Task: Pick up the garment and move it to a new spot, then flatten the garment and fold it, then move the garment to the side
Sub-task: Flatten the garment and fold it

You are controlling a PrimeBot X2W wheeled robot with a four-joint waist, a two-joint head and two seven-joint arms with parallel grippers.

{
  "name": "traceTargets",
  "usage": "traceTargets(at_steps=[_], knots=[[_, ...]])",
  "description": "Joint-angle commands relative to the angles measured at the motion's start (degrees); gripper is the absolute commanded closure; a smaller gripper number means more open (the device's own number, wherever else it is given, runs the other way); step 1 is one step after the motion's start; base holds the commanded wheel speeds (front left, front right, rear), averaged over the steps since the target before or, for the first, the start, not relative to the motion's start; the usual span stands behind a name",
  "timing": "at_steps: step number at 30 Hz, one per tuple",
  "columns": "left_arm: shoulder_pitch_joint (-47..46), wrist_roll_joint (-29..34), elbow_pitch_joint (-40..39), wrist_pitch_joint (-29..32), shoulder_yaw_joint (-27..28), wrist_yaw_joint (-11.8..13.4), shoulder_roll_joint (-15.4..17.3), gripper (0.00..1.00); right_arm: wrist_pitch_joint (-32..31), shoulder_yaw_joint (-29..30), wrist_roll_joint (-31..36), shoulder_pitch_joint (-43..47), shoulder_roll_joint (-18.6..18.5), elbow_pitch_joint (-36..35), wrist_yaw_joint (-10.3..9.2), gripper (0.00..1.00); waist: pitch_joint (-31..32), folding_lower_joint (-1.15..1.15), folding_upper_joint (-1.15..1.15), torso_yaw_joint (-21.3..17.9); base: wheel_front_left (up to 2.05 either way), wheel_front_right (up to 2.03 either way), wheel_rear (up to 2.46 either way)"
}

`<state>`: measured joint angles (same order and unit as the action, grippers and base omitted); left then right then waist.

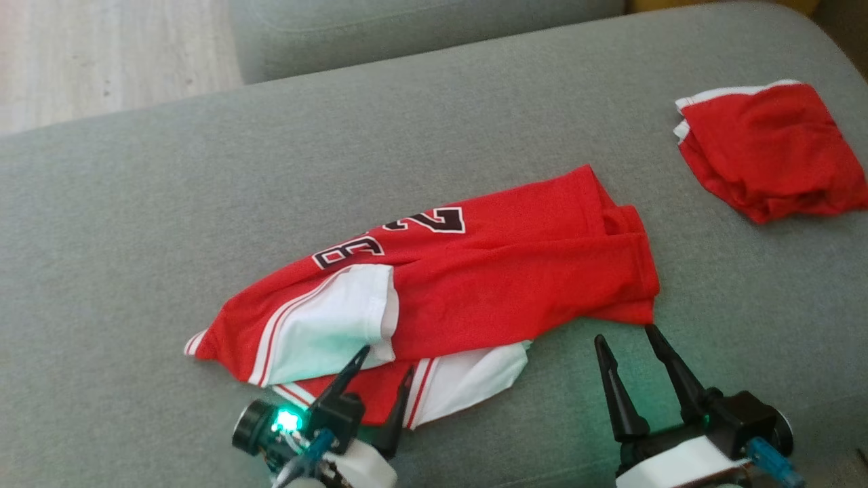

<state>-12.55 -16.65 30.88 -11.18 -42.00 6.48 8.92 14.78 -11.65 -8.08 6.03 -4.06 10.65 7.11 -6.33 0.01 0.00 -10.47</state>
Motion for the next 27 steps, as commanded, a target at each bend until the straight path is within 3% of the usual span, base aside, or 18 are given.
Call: traceTargets(at_steps=[1, 8, 9, 10, 11, 12, 19, 23, 27], knots=[[-2.6, 0.2, -0.4, -0.5, 1.6, -0.1, -0.1, 0.00, 0.2, -1.4, -0.3, -2.4, -0.3, -1.6, 0.37, 0.00, -0.5, -0.01, 0.00, -0.5, 0.00, 0.00, 0.00], [-5.9, 0.2, 6.2, -1.0, 2.8, 1.8, -0.7, 0.00, 0.2, -1.3, -0.5, -2.9, -0.6, -1.7, 0.37, 0.00, -1.4, -0.01, 0.00, -1.6, 0.00, 0.00, 0.00], [-6.0, -0.1, 6.6, -1.3, 3.0, 1.8, -0.8, 0.07, 0.2, -1.2, -0.5, -2.9, -0.6, -1.7, 0.37, 0.00, -1.3, -0.01, 0.00, -1.6, 0.00, 0.00, 0.00], [-6.1, -0.3, 6.8, -1.6, 3.2, 1.8, -0.9, 0.51, 0.2, -1.1, -0.4, -2.8, -0.6, -1.7, 0.37, 0.00, -1.3, -0.01, 0.00, -1.6, 0.00, 0.00, 0.00], [-6.1, -0.5, 6.8, -2.0, 3.4, 1.8, -1.0, 0.69, 0.2, -1.0, -0.4, -2.7, -0.7, -1.7, 0.37, 0.00, -1.2, -0.01, 0.00, -1.4, 0.00, 0.00, 0.00], [-6.1, -0.7, 6.9, -2.2, 3.5, 1.7, -1.0, 1.00, 0.2, -0.9, -0.4, -2.5, -0.7, -1.6, 0.37, 0.00, -1.0, -0.01, 0.00, -1.3, 0.00, 0.00, 0.00], [-4.1, -1.1, 3.6, -3.2, 3.4, 0.9, -0.5, 1.00, 0.2, -0.4, -0.5, -1.6, -0.6, -1.4, 0.37, 0.00, 0.6, -0.01, 0.00, 0.9, 0.00, 0.00, 0.00], [-1.8, -1.2, -1.3, -3.0, 1.7, -1.5, 1.0, 1.00, 0.2, -0.6, -0.5, -0.9, -0.5, -0.9, 0.37, 0.00, 1.9, -0.01, 0.00, 3.0, 0.00, 0.00, 0.00], [0.8, -0.2, -5.8, 1.0, -1.5, -3.8, 3.8, 1.00, 0.2, -0.6, -0.8, -0.4, -0.4, -0.6, 0.37, 0.00, 3.2, -0.01, 0.00, 4.9, 0.00, 0.00, 0.00]])
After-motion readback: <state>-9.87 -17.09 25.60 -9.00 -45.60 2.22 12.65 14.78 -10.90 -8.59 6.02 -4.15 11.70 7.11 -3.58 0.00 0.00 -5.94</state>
